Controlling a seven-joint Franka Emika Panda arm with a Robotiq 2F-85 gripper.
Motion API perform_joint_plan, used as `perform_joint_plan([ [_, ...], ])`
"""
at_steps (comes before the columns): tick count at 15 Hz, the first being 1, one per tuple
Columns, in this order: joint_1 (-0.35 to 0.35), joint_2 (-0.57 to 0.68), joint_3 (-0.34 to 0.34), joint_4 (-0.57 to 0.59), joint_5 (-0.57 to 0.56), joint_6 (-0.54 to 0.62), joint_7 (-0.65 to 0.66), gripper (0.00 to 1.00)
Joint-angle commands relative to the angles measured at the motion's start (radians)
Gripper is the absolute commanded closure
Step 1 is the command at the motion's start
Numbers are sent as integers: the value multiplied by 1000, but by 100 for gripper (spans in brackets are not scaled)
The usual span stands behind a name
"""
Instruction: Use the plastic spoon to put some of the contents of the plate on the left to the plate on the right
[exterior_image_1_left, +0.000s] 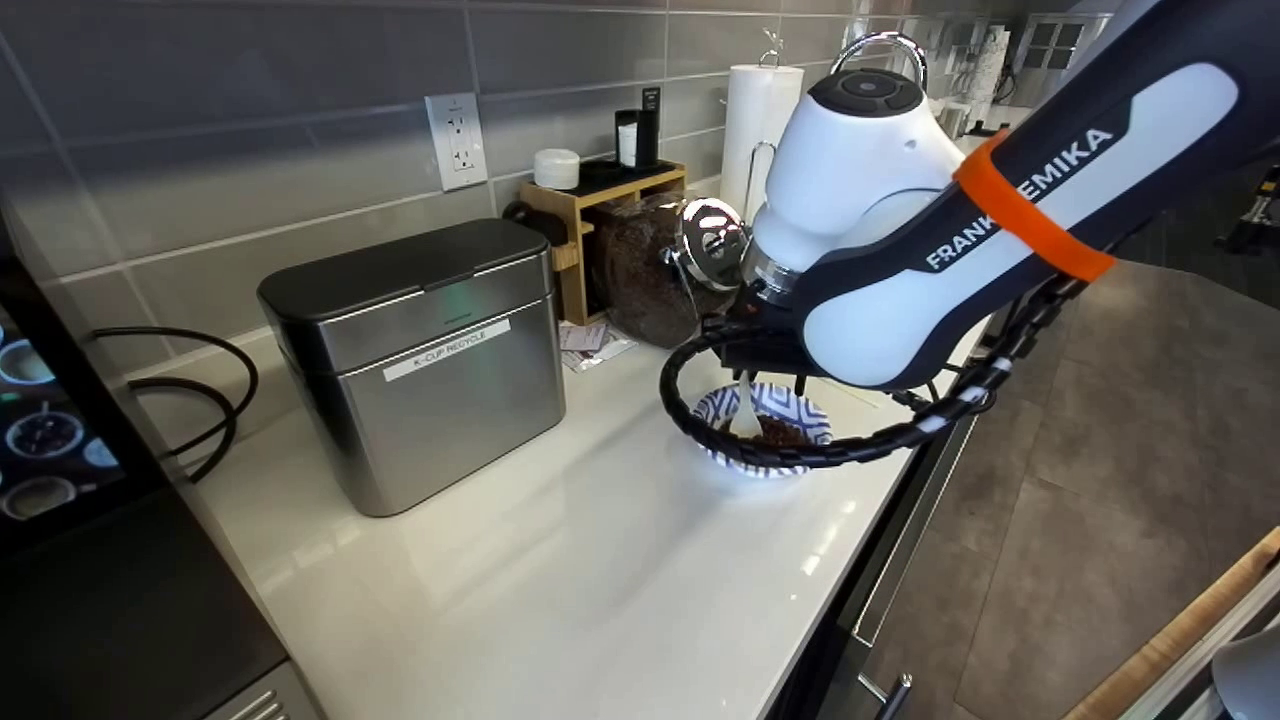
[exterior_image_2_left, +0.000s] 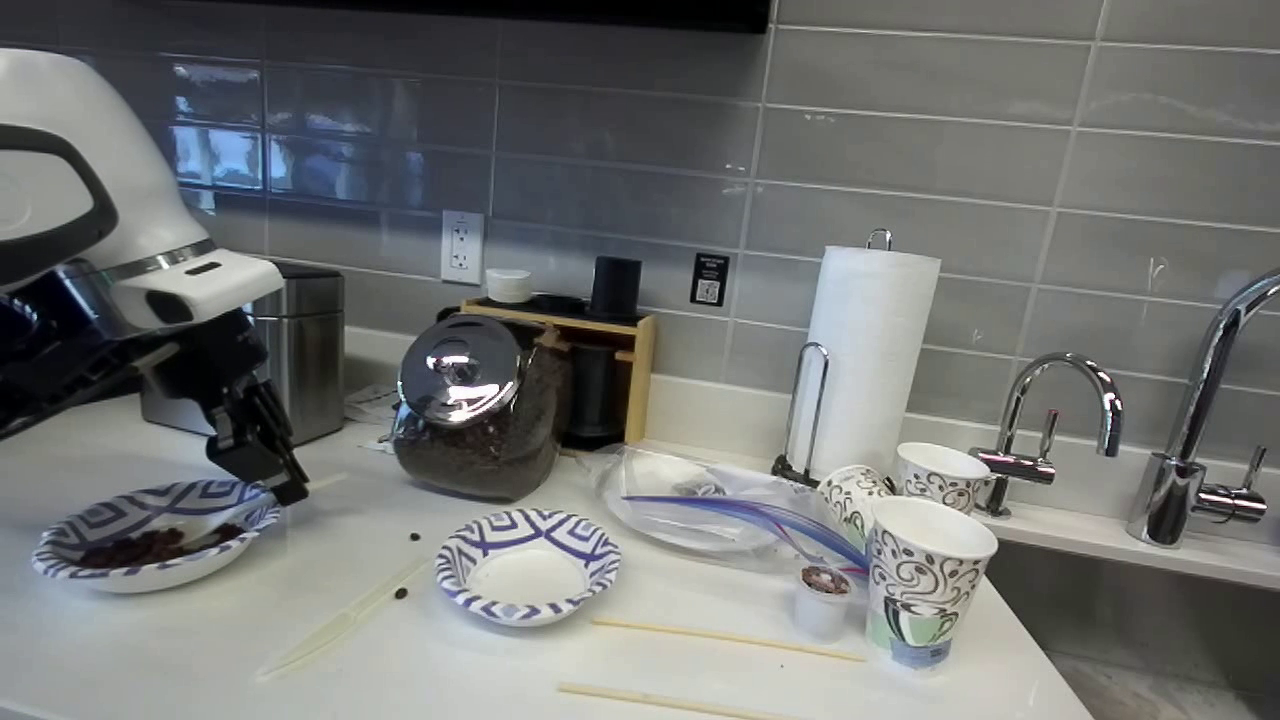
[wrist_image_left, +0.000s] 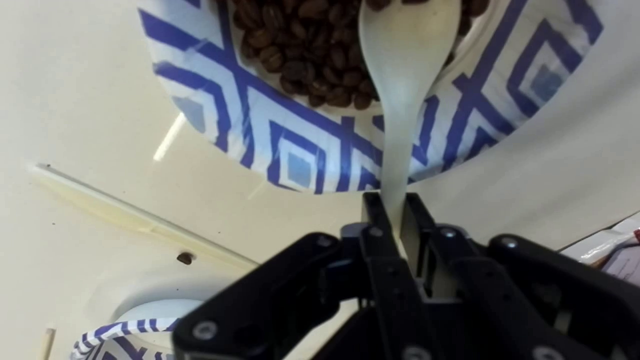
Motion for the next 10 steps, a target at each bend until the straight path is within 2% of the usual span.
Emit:
perform_joint_plan([
  [1,11,33,-6,-10,33,-2,-35,97],
  [6,10,96,-25,-15,30,-17,-81,97],
  [10,44,126,-105,-12,19,-71,-127,97],
])
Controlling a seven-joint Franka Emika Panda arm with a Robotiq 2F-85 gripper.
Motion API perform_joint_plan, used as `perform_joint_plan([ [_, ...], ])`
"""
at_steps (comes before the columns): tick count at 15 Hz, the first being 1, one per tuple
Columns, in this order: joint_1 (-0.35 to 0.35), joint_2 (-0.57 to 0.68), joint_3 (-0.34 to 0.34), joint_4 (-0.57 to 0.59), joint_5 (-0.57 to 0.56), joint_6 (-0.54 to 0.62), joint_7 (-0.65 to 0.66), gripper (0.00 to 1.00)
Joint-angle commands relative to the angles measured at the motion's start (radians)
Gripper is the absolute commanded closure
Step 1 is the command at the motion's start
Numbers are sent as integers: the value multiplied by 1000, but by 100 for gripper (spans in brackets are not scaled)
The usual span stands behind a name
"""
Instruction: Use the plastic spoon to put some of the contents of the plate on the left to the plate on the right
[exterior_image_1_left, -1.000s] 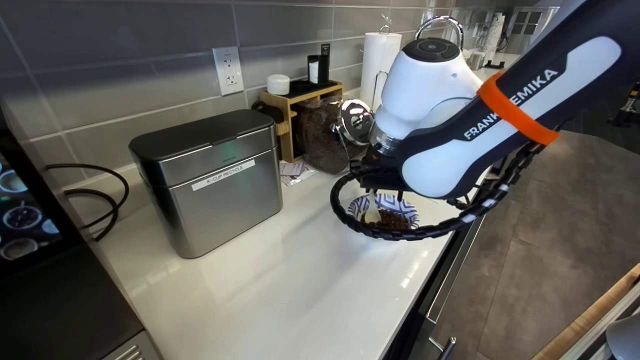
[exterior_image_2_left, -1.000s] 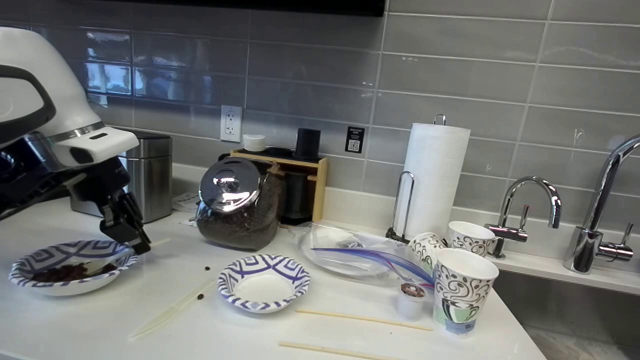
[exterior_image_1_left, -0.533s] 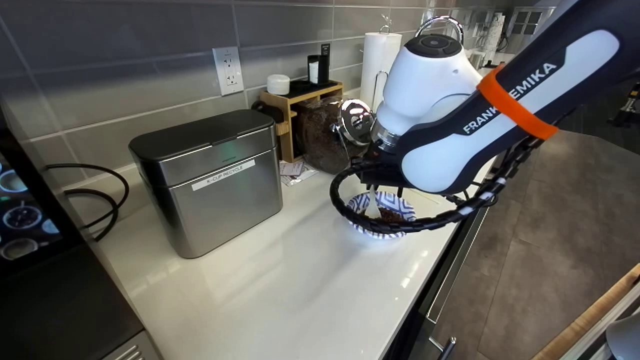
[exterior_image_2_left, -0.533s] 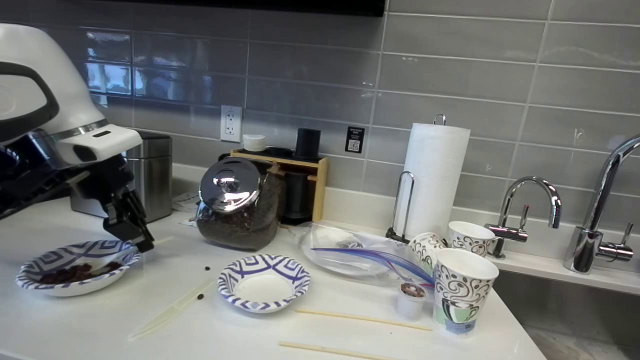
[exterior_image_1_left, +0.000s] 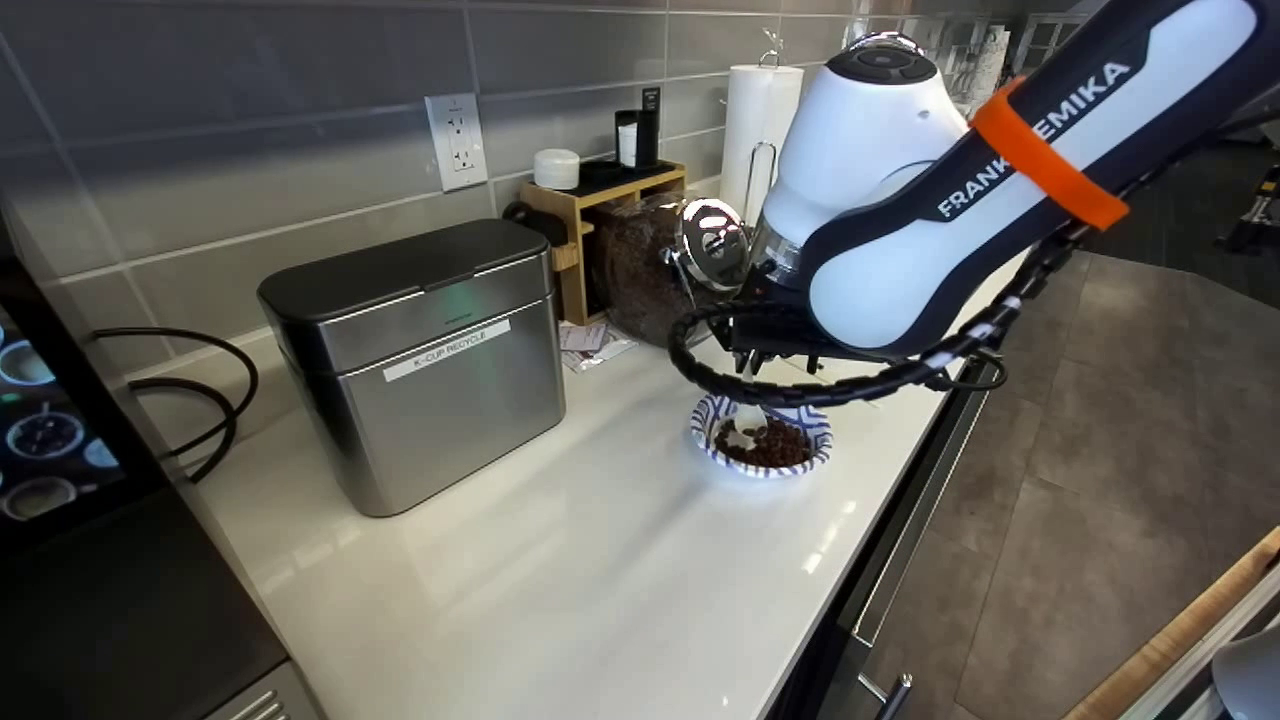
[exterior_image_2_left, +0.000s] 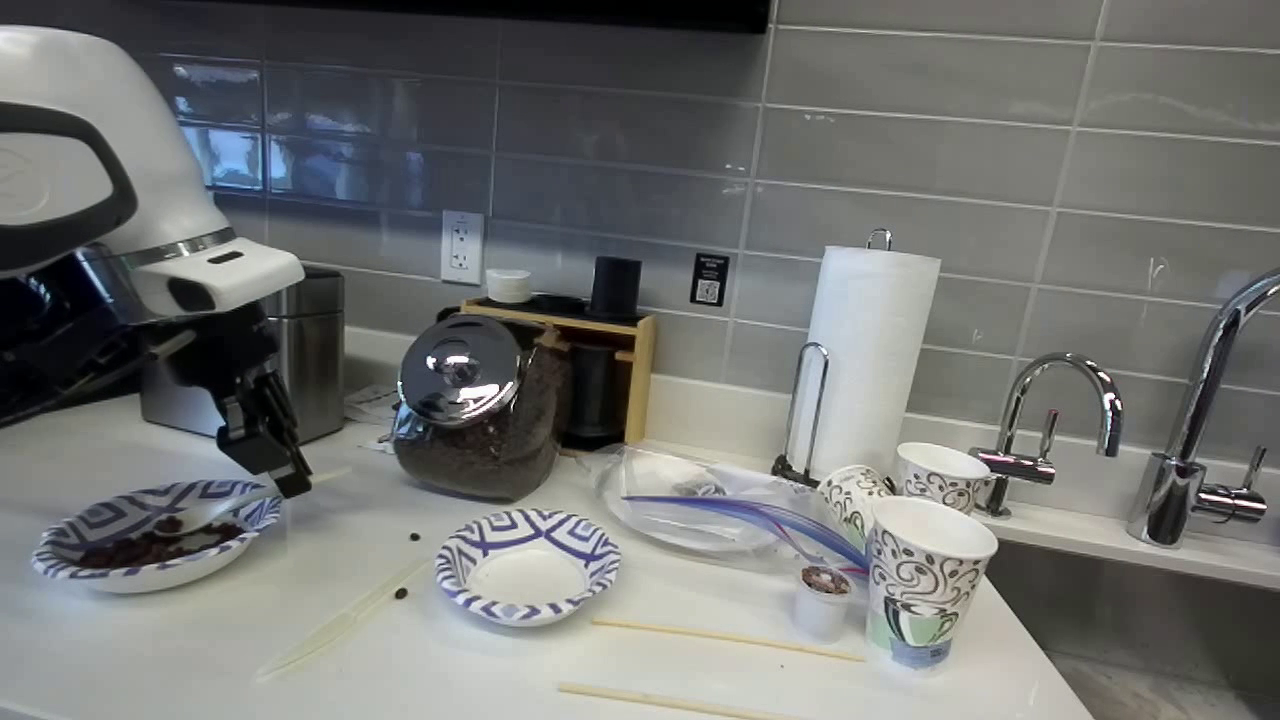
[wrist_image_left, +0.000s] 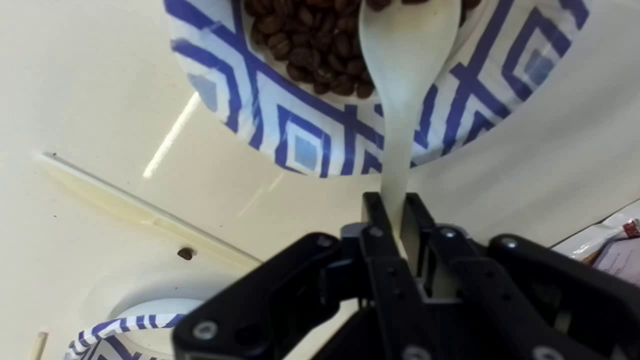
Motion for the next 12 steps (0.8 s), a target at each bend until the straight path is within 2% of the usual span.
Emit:
perform_joint_plan([
  [1,44,62,-81,-4,16,-68,-73,97],
  [7,102,138,-212,9,-22,-151,-142,97],
  [12,170,126,-349,16,-16,-233,-200,97],
])
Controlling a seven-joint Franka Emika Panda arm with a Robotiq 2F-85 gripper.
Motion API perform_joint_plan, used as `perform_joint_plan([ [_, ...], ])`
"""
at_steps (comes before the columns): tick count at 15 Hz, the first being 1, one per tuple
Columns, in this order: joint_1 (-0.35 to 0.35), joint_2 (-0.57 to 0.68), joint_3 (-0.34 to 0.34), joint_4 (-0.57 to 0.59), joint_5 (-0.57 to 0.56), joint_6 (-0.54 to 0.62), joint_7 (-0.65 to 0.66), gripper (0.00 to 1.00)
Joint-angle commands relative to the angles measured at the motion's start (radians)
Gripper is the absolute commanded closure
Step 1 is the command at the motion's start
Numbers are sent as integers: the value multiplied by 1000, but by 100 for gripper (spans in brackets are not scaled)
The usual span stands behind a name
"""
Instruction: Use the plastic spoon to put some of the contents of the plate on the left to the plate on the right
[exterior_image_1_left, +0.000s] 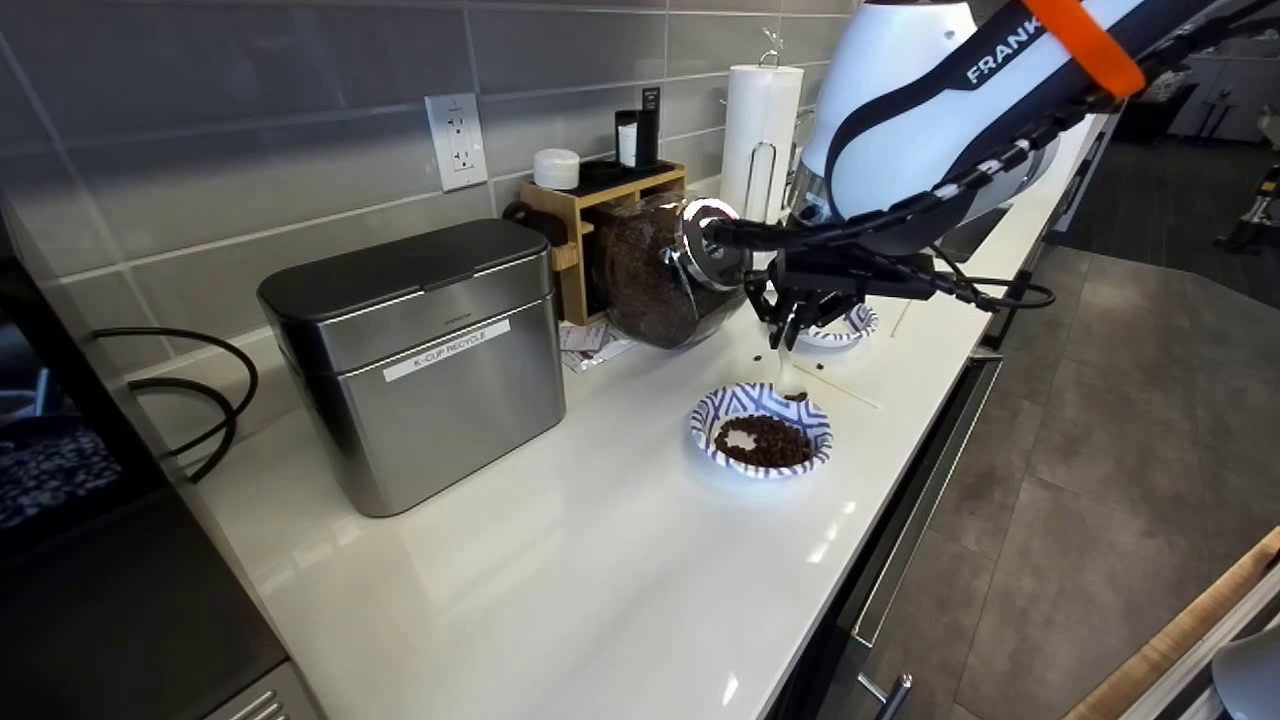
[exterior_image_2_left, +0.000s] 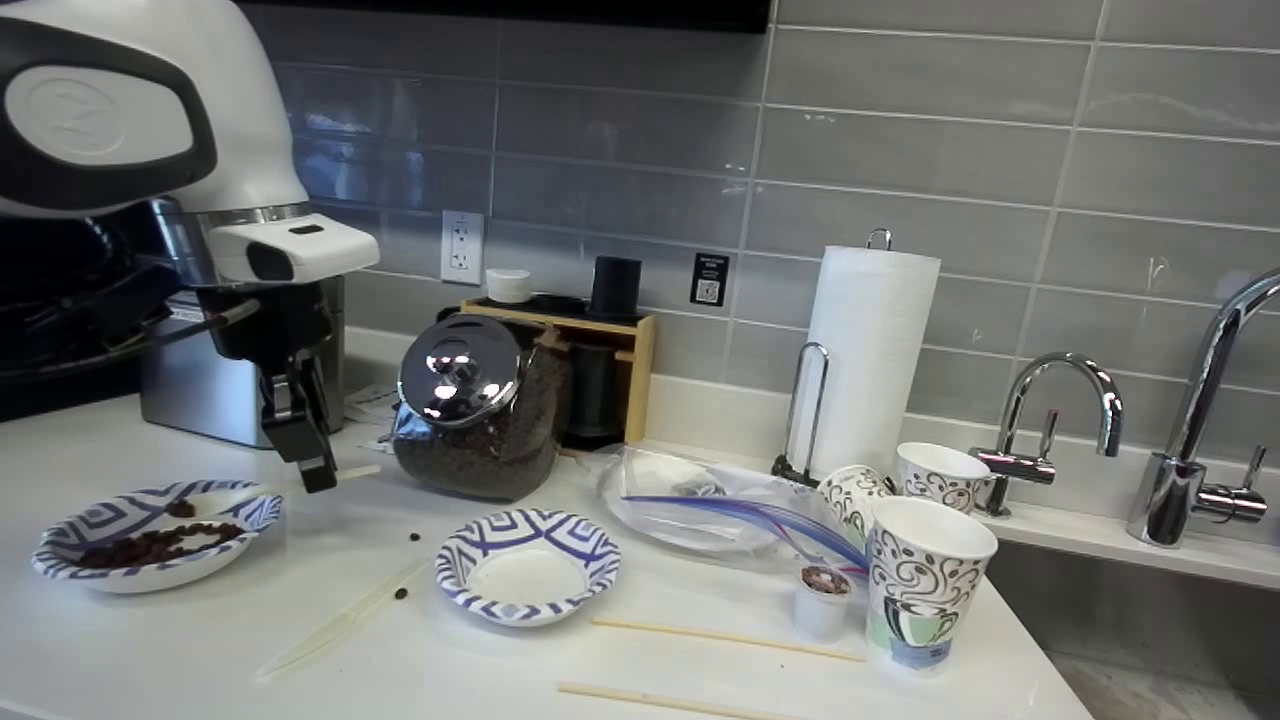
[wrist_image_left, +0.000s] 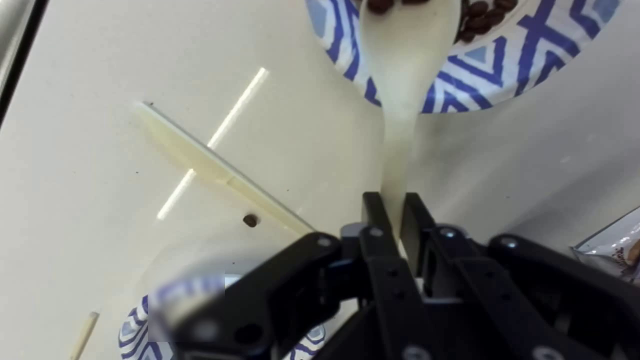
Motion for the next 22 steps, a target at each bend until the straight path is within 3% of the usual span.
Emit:
perform_joint_plan([
  [1,58,-2,-107,8,-4,-76,-41,97],
  [8,122,-60,-323,2,17,-164,-107,97],
  [9,194,-16,-422,-7,-69,-153,-52,97],
  [10,212,-26,-460,-9,-89,-160,-37,97],
  [11,232,23,-466,-8,-131,-121,-15,87],
  [13,278,24,-543,-9,-158,-128,-11,87],
  [15,286,26,-552,-9,-164,-128,-6,87],
  [16,280,49,-557,-1,-160,-136,-3,97],
  [17,280,50,-582,-1,-178,-133,27,97],
  [22,401,62,-841,-9,-332,-76,187,97],
])
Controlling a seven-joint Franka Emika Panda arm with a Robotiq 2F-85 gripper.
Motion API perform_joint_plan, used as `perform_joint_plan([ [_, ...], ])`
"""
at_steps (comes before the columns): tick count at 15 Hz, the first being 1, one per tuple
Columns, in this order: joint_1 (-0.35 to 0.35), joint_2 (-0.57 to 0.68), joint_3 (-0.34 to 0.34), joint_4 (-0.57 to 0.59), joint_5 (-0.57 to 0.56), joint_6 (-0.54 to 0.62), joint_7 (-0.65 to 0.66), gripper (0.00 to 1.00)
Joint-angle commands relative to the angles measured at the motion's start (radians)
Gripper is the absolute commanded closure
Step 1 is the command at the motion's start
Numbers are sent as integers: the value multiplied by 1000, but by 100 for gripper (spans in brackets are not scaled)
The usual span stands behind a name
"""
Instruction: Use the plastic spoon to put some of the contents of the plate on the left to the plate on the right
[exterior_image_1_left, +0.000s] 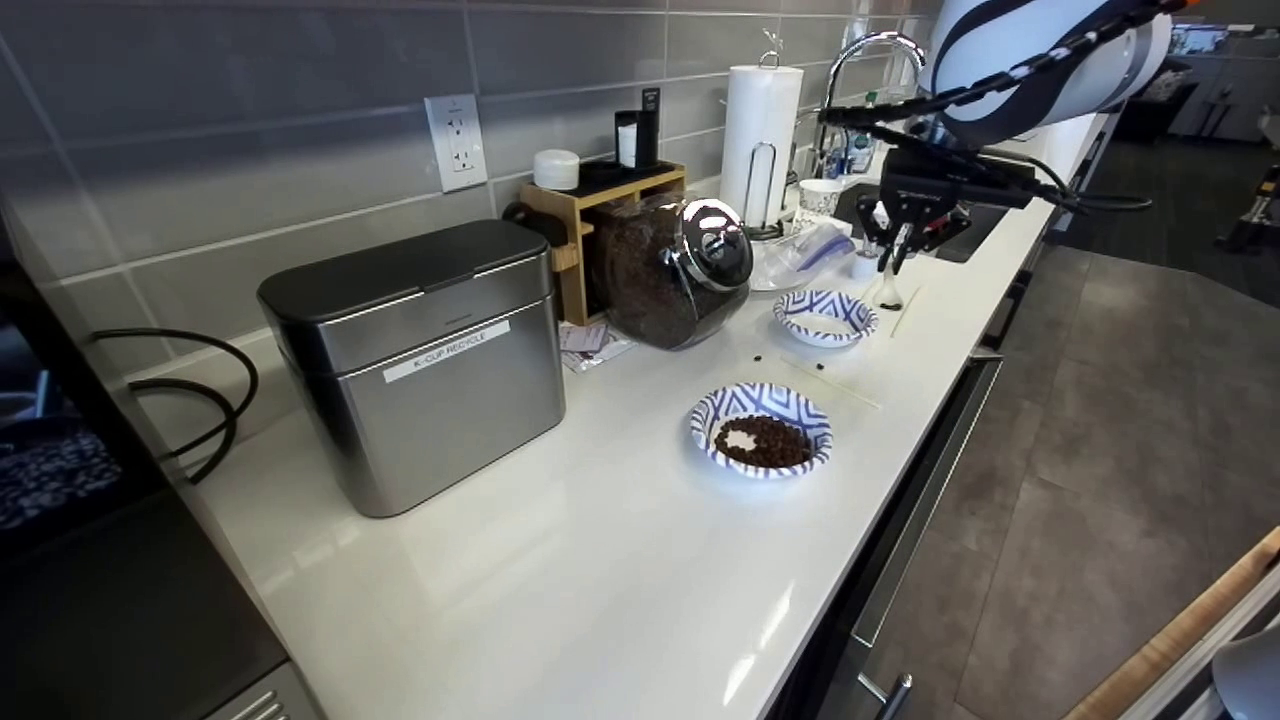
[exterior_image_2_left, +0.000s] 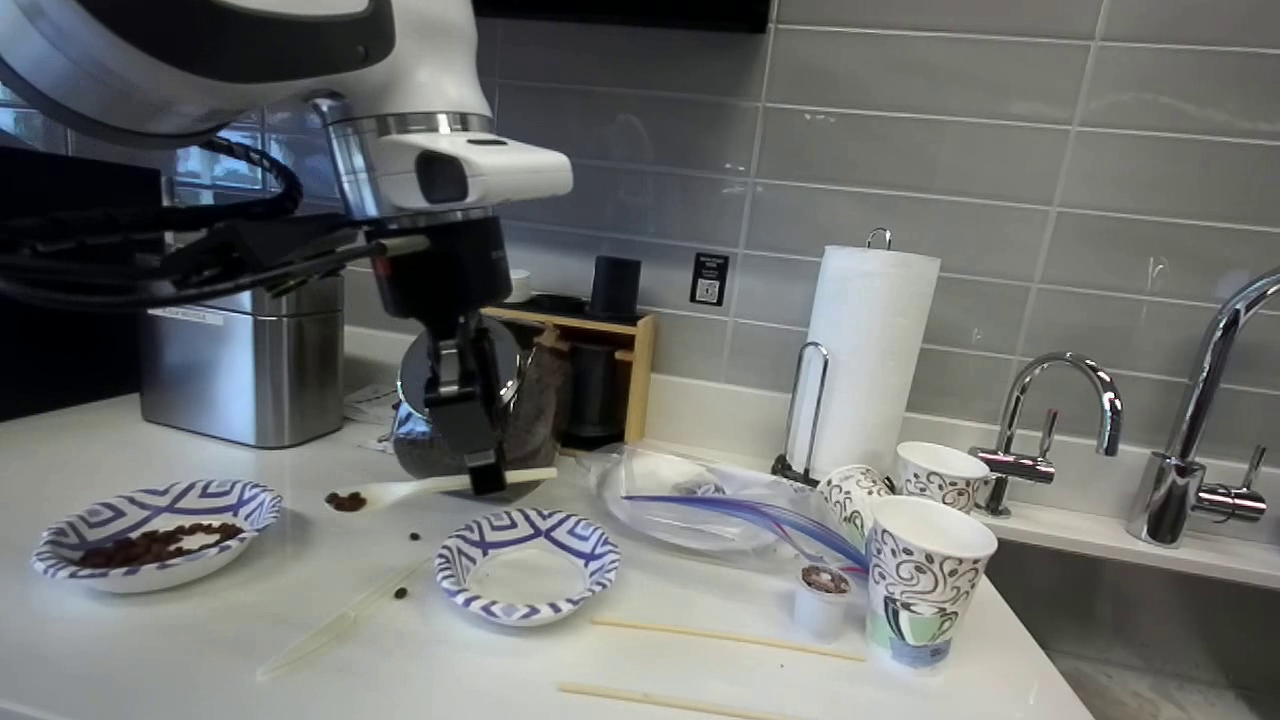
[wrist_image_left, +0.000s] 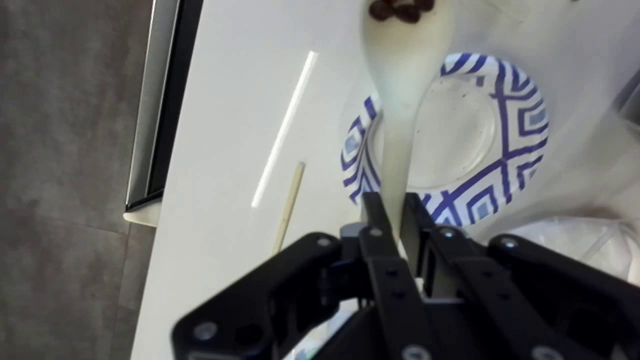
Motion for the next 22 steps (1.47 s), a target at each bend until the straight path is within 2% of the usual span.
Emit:
perform_joint_plan([
  [1,106,40,-175,-3,-137,60,160,97],
  [5,204,50,-321,-7,-337,175,408,97],
  [6,95,37,-215,-8,-340,212,437,97],
  [7,92,37,-214,-8,-389,238,497,97],
  [10,7,14,-132,-14,-552,303,676,97],
  [15,-135,-47,4,-13,-808,343,915,97],
  [22,-333,-221,220,-9,-1083,413,1219,97],
])
